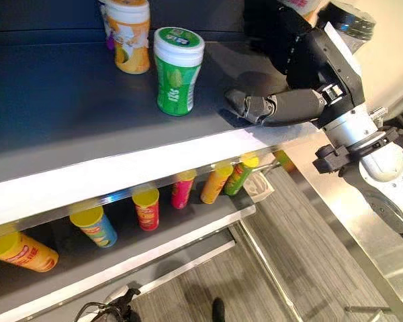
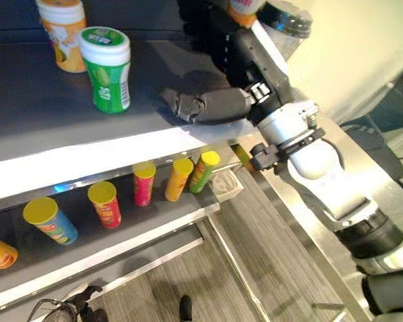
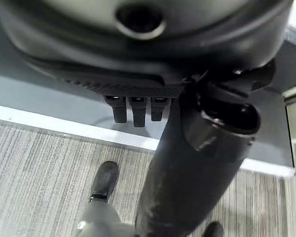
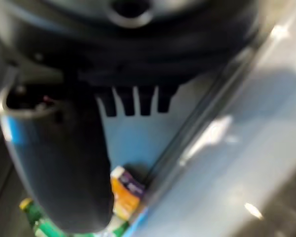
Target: Put the goods on the table back onto the shelves and tidy them up.
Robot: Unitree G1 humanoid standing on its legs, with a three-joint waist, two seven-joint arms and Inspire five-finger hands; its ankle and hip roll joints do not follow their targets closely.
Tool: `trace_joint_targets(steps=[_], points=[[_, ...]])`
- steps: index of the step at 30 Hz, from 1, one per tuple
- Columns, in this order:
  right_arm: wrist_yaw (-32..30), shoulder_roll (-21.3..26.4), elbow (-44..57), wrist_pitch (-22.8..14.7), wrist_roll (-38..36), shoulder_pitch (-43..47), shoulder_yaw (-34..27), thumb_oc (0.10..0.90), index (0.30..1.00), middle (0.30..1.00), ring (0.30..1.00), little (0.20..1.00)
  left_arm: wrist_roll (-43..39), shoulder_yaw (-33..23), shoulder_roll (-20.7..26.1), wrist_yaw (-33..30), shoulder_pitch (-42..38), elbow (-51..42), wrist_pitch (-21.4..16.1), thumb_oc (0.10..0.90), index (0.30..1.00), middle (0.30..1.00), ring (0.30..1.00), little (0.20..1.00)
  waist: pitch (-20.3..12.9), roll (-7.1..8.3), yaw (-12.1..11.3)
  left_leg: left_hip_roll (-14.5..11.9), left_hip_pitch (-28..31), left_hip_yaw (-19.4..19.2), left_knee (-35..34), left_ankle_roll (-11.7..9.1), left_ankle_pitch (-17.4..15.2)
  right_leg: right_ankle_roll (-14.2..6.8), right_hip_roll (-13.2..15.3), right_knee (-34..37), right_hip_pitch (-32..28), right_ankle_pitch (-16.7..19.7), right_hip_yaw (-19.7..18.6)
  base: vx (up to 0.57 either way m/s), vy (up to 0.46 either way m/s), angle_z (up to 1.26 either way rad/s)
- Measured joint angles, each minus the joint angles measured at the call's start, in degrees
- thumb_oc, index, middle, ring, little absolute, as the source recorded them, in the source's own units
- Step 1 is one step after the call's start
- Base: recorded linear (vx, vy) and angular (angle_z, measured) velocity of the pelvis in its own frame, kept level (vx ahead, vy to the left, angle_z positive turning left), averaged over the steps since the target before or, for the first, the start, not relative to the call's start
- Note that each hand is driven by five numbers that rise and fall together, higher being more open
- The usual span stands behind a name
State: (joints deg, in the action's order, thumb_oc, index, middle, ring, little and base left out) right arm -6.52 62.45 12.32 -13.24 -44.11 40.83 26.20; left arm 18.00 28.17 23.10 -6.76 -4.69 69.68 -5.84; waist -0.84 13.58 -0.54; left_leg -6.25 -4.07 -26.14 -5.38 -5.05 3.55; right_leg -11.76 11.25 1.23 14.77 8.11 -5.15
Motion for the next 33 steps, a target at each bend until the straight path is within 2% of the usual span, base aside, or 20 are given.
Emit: trace_joint_targets(steps=[3,14,22,25,26,28,30,33], points=[[0.35,-0.07,-0.34,0.09,-0.03,0.03,2.88,0.800,0.900,0.900,0.900,0.900,0.01,0.27,-0.22,0.01,-0.20,-0.32,-0.05,0.800,0.900,0.900,0.900,0.900,0.04,-0.06,-0.13,-0.07,0.17,-0.15,-0.07,0.18,-0.49,0.00,-0.08,0.05,-0.01,0.00,0.01,0.00,0.008,-0.06],[0.71,-0.75,0.15,-0.06,1.39,-0.06,2.40,0.800,0.900,0.900,0.900,0.900,0.02,-0.09,-0.68,-0.01,1.69,-0.62,-0.08,0.800,0.900,0.900,0.900,0.900,0.41,-1.56,-0.93,-0.16,-0.17,0.80,-0.04,0.07,-0.28,0.01,0.00,0.05,-0.23,-0.01,0.29,0.00,0.000,0.02],[-1.21,-9.97,-0.40,0.10,9.02,-3.62,-2.42,0.800,0.900,0.900,0.900,0.900,0.11,0.06,-2.00,-0.05,1.77,-1.31,-0.09,0.800,0.900,0.900,0.900,0.900,0.19,-3.09,-1.58,0.00,-0.37,1.37,-0.29,0.40,-0.55,0.01,0.37,0.55,-1.03,-0.03,0.45,0.00,0.004,0.01],[-2.47,-15.95,-0.56,0.19,12.45,-4.84,-4.36,0.800,0.900,0.900,0.900,0.900,0.13,0.10,-2.55,-0.08,1.94,-1.41,-0.09,0.800,0.900,0.900,0.900,0.900,-0.21,-3.72,-1.57,0.06,-0.44,1.46,-0.29,0.43,-0.53,0.01,0.36,0.82,-1.13,-0.03,0.43,0.00,0.000,0.00],[-2.46,-16.01,-0.56,0.25,13.12,-4.90,-4.10,0.800,0.900,0.900,0.900,0.900,0.14,0.31,-2.58,-0.08,1.99,-1.78,-0.09,0.800,0.900,0.900,0.900,0.900,-0.33,-3.92,-1.62,0.06,-0.50,1.53,-0.29,0.43,-0.51,0.01,0.37,0.84,-1.13,-0.03,0.44,0.00,0.000,0.00],[-2.58,-16.99,-0.56,0.43,14.96,-5.34,-4.12,0.800,0.900,0.900,0.900,0.900,0.18,0.42,-2.61,-0.09,2.20,-2.41,-0.10,0.800,0.900,0.900,0.900,0.900,-0.49,-4.04,-1.65,0.01,-0.44,1.63,-0.29,0.43,-0.50,0.01,0.30,0.82,-1.23,-0.03,0.55,0.00,0.000,0.00],[-3.33,-21.26,-0.69,0.51,18.46,-6.88,-5.45,0.800,0.900,0.900,0.900,0.900,0.20,0.51,-2.75,-0.07,2.19,-2.52,-0.10,0.800,0.900,0.900,0.900,0.900,-0.87,-4.06,-1.56,-0.01,-0.38,1.65,-0.29,0.44,-0.44,0.01,0.25,0.78,-1.24,-0.03,0.51,0.00,0.000,0.00],[-3.83,-23.82,-0.68,0.65,20.82,-7.59,-6.04,0.800,0.900,0.900,0.900,0.900,0.29,0.52,-3.06,-0.09,2.08,-2.91,-0.10,0.800,0.900,0.900,0.900,0.900,-1.12,-4.16,-1.57,0.06,-0.37,1.66,-0.30,0.44,-0.46,0.01,0.36,0.72,-1.25,-0.03,0.51,0.00,0.000,0.00]])
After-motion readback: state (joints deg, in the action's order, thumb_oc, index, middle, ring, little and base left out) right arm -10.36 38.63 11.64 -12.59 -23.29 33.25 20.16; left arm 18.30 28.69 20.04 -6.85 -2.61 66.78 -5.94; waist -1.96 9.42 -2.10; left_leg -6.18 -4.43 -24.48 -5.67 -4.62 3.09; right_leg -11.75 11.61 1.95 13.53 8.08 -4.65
